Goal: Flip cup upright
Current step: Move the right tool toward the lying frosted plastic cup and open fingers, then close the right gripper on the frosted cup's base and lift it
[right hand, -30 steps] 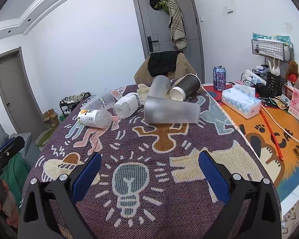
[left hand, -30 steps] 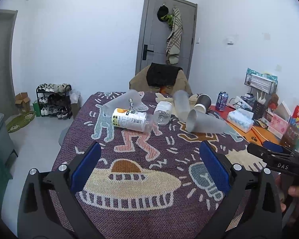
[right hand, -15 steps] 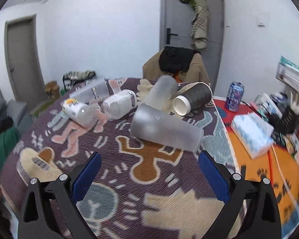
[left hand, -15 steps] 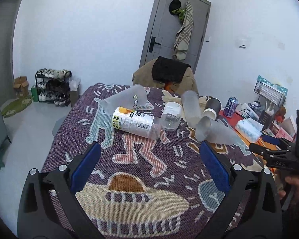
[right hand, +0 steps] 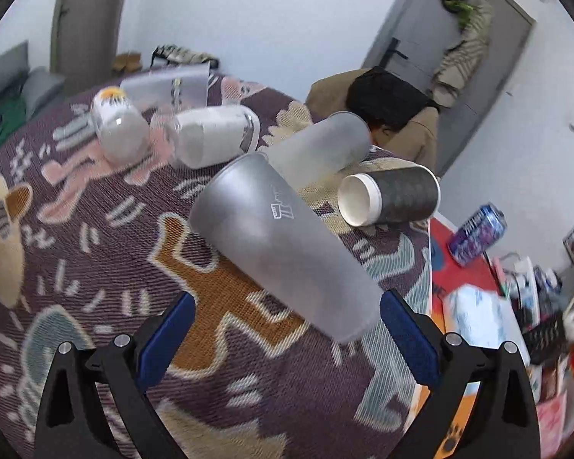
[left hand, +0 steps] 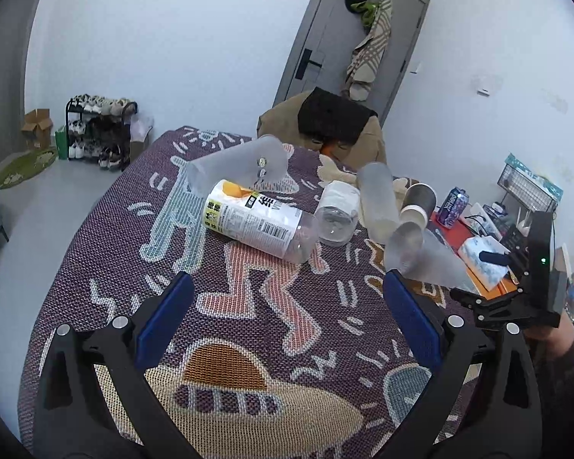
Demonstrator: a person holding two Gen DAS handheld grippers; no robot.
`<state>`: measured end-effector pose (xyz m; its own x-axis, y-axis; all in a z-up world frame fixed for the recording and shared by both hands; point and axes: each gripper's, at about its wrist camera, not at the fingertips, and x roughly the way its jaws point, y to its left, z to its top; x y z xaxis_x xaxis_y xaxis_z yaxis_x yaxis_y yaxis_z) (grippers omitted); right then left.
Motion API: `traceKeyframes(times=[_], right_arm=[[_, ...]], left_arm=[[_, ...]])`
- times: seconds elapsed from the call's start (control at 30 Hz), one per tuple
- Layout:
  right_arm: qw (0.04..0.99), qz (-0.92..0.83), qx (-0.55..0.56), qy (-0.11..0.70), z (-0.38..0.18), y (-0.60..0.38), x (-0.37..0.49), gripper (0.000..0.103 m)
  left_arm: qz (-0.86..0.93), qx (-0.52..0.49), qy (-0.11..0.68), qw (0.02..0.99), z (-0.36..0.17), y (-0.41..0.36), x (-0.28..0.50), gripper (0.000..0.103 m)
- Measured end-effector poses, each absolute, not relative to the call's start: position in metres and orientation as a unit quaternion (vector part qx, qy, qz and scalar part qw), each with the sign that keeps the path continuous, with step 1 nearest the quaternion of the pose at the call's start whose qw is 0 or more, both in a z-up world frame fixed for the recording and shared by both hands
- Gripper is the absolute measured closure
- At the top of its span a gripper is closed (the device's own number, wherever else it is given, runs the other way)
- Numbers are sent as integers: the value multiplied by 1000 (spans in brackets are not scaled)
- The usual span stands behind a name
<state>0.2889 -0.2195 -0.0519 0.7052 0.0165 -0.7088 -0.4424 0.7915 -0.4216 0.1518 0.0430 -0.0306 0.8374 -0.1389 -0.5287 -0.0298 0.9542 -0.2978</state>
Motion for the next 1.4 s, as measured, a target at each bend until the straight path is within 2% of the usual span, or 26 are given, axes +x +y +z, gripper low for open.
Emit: traceKeyframes(times=[0.27,0.5,0.53,0.6,0.77,1.03,1.4], right_arm=[[813,145,-431,363,-85,-198,319,10],[793,159,-466,359,-102,-193,342,13],[792,165,-463,362,-102,-194,344,15],[791,186,-443,379,-100,-195,350,26],[797,226,-392,400,-85,-192,341,35],[802,261,-360,399,-64,-170,291,36],[850,257,-191,418,-24,-163,242,36]], left_arm=[[-17,-172,304,937,-47,59,163,5],[2,-177,304,936,-50,78,157,5],[5,-177,304,936,-50,80,156,5],[8,-181,302,936,-49,85,152,5],[11,-182,293,939,-45,92,141,5],[6,-186,279,942,-35,93,123,5],[-1,-184,267,946,-25,96,97,5]])
